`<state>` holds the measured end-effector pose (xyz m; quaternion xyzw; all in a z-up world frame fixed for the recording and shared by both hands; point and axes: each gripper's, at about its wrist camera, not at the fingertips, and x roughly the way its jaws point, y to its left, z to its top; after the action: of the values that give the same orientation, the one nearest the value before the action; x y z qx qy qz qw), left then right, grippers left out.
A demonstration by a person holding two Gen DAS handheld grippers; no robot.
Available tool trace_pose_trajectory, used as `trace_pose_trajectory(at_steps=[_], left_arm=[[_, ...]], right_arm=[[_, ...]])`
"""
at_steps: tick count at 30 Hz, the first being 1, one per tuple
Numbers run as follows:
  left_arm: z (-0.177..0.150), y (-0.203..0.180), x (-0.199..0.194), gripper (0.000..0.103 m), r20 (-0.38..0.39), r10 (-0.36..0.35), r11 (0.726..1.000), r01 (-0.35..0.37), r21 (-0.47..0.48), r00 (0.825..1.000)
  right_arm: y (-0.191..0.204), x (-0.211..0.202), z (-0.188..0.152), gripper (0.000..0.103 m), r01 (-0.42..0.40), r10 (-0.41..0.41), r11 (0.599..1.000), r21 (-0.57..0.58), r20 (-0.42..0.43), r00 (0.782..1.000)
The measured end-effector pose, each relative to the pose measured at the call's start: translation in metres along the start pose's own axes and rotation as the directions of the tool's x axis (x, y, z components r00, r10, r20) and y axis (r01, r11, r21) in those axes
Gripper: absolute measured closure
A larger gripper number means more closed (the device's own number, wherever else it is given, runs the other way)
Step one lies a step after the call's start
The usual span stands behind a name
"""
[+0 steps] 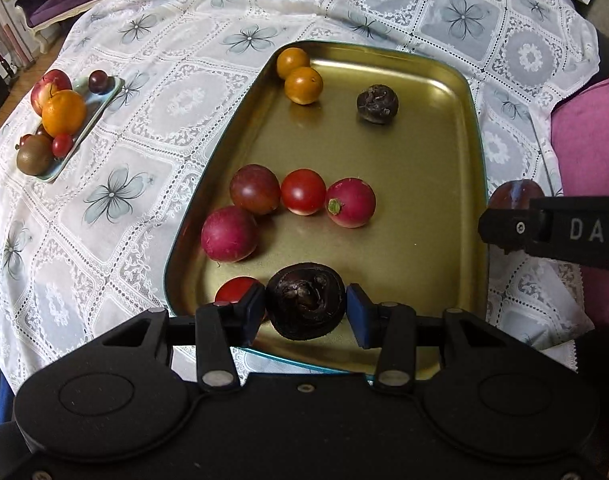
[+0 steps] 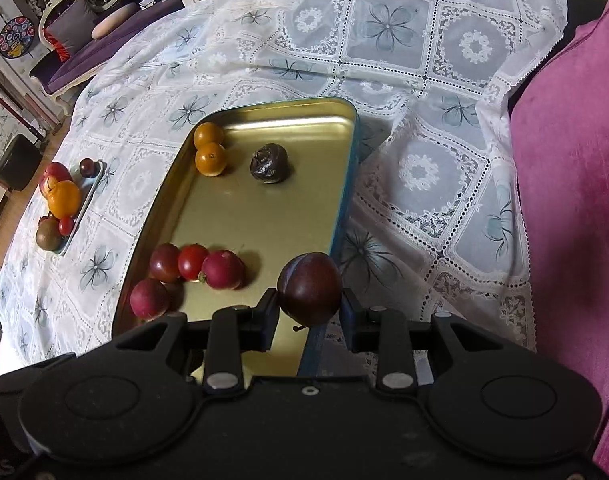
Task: Organize fruits
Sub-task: 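Move the left tool's dark brown fruit over the tray while the right tool holds the plum, then drop the plum from the right tool while the left tool releases the dark brown fruit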
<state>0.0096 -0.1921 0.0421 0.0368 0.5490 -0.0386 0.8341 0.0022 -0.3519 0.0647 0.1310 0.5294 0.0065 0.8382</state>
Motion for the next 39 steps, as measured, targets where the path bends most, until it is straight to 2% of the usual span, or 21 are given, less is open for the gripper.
trace_pose_trajectory(at_steps=[12,23,29,33,39], left_arm=[[0.003,0.009,-0.004,0.051,0.017,0.029,0.999,-0.028,-0.022,0.999],[-0.002,0.029,-0.004,0.050,0.015,0.056,0.996,-0.055,-0.068,0.998],[-0.004,0.036,-0.004,0.050,0.023,0.077,0.994,-0.075,-0.083,0.997],[-0.003,0.039,-0.005,0.050,0.026,0.080,0.993,-0.077,-0.094,0.996],[-0.004,0.039,-0.006,0.050,0.038,0.092,0.991,-0.088,-0.096,0.995]], right_arm=[[0.011,0.012,0.011,0.070,0.023,-0.024,0.999,-0.038,-0.017,1.000],[0.041,0.044,0.042,0.070,0.061,-0.065,0.991,-0.123,-0.032,0.997],[0.055,0.050,0.056,0.067,0.062,-0.065,0.988,-0.138,-0.014,0.998],[0.056,0.040,0.054,0.067,0.068,-0.068,0.987,-0.145,0.000,0.998],[0.046,0.024,0.033,0.067,0.077,-0.077,0.989,-0.129,0.005,0.997]])
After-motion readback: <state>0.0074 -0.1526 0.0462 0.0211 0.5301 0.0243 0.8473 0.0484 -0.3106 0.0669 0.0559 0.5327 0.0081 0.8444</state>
